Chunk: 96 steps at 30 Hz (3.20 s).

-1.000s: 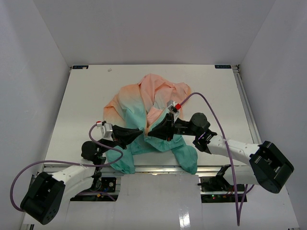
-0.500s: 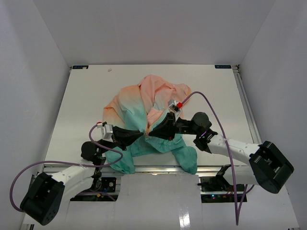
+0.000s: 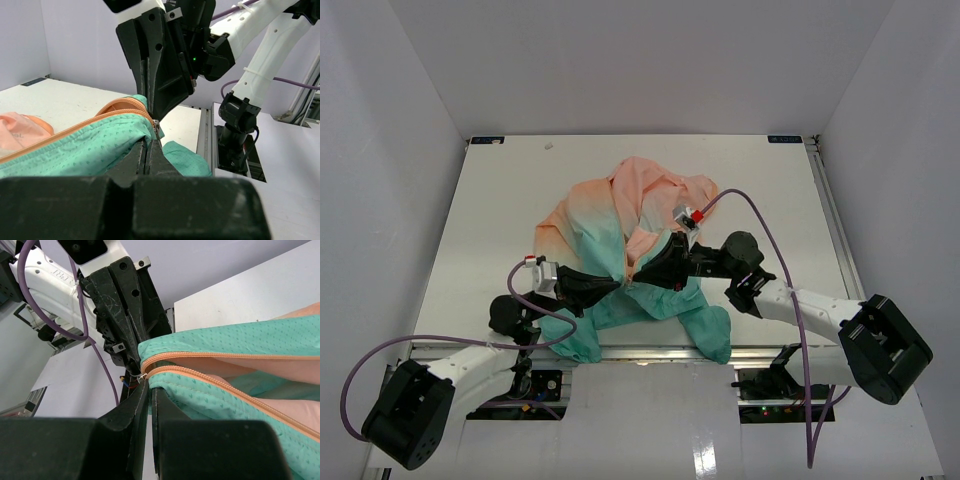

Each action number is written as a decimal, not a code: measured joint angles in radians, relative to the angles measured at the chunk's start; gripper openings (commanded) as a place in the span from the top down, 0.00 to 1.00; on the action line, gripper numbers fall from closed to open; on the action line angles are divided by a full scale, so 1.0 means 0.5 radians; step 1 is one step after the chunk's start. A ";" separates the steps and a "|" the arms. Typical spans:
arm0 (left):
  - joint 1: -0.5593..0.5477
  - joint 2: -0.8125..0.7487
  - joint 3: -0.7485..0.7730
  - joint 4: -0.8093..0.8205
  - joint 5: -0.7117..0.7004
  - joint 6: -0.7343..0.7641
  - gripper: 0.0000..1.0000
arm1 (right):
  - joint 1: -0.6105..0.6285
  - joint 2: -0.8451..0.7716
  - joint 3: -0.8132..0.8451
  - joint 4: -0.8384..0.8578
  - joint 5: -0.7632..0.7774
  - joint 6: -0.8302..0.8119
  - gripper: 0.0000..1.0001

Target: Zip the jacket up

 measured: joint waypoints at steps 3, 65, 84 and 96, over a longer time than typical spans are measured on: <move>-0.002 0.026 0.000 0.004 0.045 -0.018 1.00 | -0.023 0.000 0.000 -0.014 -0.037 0.022 0.92; 0.000 0.279 0.083 0.083 0.267 -0.104 1.00 | -0.108 -0.067 0.201 -0.611 -0.172 -0.114 0.92; 0.001 0.368 0.170 0.081 0.286 -0.047 1.00 | -0.208 -0.067 0.226 -0.647 -0.194 -0.035 0.92; 0.007 0.493 0.210 0.099 0.327 -0.051 1.00 | -0.248 0.019 0.289 -0.667 -0.234 -0.021 0.92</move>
